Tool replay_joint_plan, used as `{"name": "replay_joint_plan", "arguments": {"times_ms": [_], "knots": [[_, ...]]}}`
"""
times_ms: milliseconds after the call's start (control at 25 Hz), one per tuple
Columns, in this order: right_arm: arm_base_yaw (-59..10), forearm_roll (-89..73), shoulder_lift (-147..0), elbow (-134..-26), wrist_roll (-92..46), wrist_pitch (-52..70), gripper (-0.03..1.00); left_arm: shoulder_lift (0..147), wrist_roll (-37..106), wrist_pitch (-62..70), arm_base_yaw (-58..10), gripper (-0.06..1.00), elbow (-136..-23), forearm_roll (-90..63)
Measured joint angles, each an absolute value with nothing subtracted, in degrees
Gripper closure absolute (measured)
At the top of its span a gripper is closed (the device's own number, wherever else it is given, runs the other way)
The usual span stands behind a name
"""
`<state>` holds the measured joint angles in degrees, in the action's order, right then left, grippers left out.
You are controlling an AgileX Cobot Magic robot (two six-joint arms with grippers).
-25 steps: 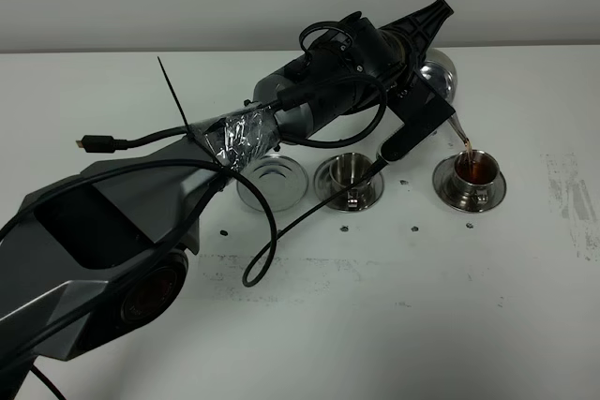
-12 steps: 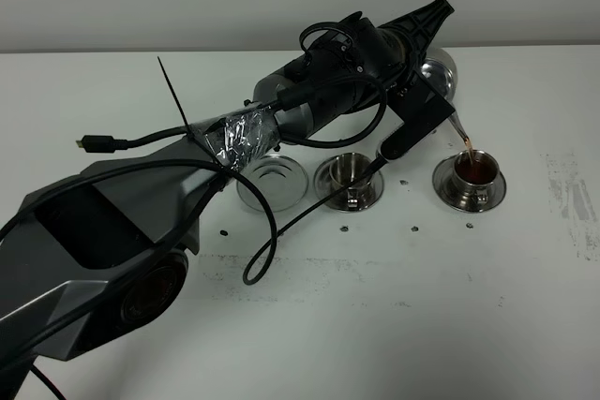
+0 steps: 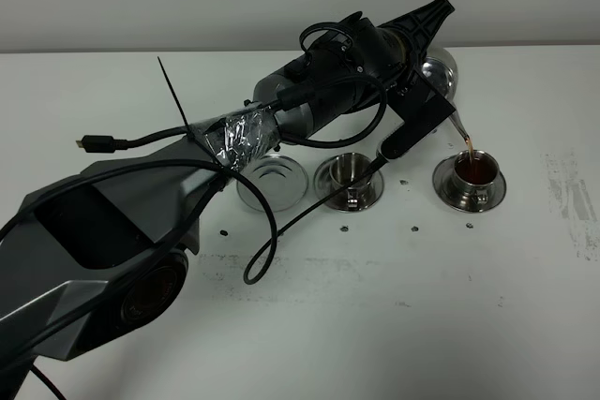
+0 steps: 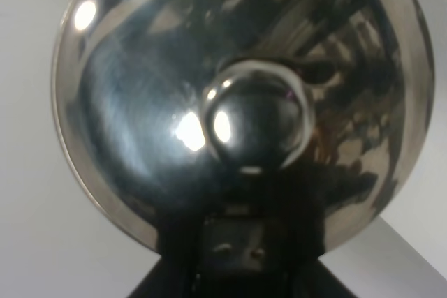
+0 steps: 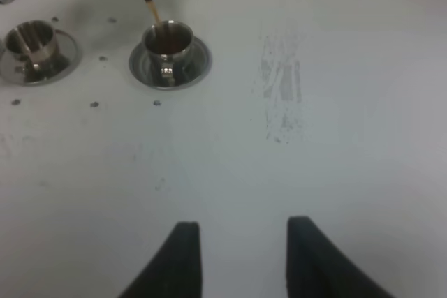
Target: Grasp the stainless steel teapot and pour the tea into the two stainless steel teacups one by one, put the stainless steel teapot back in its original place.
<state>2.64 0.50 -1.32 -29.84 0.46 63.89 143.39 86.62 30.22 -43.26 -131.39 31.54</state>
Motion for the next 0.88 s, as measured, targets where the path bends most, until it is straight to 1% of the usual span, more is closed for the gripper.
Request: {"name": "replay_joint_plan", "arguments": {"times_ms": [280,640,880], "knots": [[2.64,0.5,-1.32,-29.84,0.46,63.89,0.65,143.39,86.14,31.08,-43.26,0.74,-131.39,29.96],[2.64,0.5,-1.32,-29.84,0.46,63.89,0.65,143.39,83.21,35.07,-42.9,0.74,-131.39,24.05],[2.64,0.5,-1.32,-29.84,0.46,63.89,0.65,142.83,75.99,38.13,-41.66,0.74,-131.39,19.19]]}}
